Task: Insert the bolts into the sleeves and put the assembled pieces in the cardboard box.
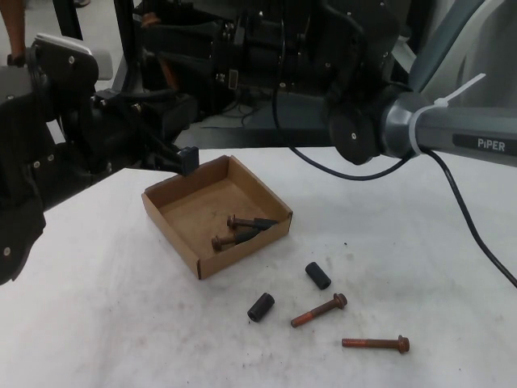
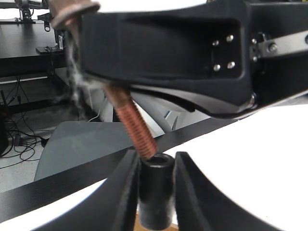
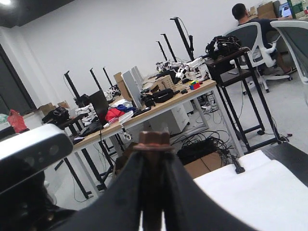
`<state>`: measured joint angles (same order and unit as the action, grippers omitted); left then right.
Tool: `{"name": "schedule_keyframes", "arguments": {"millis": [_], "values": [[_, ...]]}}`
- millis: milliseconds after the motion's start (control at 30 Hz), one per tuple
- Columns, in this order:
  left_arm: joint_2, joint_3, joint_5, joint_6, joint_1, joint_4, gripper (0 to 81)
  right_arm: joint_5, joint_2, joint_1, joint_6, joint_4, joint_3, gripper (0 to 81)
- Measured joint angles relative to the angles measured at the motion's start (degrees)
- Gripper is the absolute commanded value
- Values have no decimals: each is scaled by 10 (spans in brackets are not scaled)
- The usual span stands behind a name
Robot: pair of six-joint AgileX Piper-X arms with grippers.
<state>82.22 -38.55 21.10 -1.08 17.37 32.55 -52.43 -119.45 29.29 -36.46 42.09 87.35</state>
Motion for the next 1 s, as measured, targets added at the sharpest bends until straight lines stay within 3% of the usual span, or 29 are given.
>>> {"name": "schedule_keyframes", "arguments": {"millis": [1000], "values": [[0, 0, 0, 0, 0, 0, 8, -28, 0, -24, 19, 3, -4, 2]]}}
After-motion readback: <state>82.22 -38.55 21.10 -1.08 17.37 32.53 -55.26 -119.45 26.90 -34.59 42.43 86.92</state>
